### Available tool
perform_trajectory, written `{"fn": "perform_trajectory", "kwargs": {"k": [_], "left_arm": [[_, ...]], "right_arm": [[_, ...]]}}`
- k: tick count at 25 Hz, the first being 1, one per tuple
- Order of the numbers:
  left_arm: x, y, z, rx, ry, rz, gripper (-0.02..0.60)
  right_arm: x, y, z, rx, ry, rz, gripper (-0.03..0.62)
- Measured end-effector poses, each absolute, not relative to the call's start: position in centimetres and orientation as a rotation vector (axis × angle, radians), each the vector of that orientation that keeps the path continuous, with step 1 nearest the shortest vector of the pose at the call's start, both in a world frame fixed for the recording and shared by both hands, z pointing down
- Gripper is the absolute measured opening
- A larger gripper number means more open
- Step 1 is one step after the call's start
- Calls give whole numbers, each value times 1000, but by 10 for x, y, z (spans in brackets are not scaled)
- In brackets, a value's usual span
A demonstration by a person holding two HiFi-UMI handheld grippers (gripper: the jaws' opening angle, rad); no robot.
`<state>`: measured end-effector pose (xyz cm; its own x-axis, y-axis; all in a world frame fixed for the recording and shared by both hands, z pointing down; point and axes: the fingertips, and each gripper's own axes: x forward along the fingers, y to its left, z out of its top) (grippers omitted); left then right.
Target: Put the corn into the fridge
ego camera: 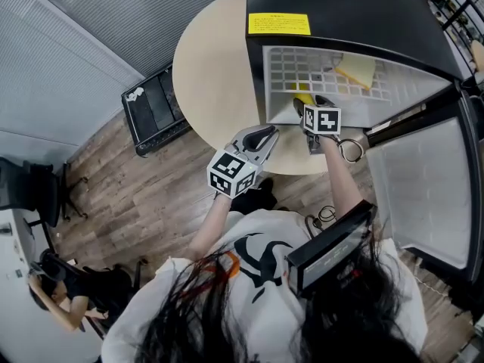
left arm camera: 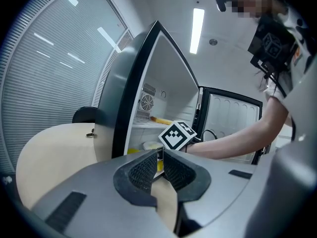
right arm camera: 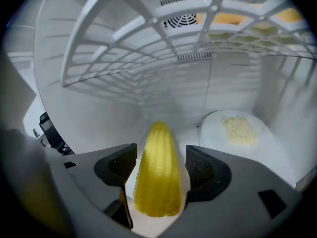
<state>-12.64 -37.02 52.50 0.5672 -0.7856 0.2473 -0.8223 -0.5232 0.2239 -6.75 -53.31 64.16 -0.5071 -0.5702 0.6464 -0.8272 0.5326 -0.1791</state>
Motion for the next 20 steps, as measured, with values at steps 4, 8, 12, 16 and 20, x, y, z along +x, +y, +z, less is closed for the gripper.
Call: {"fn": "perform_trajectory", "kwargs": {"k": [4,8,12,16,20], "left_arm": [[-125,-368,524,2486,-1323,163,43],[-119,-365,523,2493,-1319,155,43],[-114,-361,521,2495,-1319,150,42],[-111,-357,515,2499,-1329,142,43],[-109,-353,509,2495,-1353,130,43]], "right_arm": [[-61,-524,625,1160,-2316,698,298],[-51,-510,612,1189,-2364,719,296],[-43,-494,593,1222,-2428,760,296],[-36,-471,571,1237,-2514,816,296],[-29,-446,554,1254,-2576,871,287]]}}
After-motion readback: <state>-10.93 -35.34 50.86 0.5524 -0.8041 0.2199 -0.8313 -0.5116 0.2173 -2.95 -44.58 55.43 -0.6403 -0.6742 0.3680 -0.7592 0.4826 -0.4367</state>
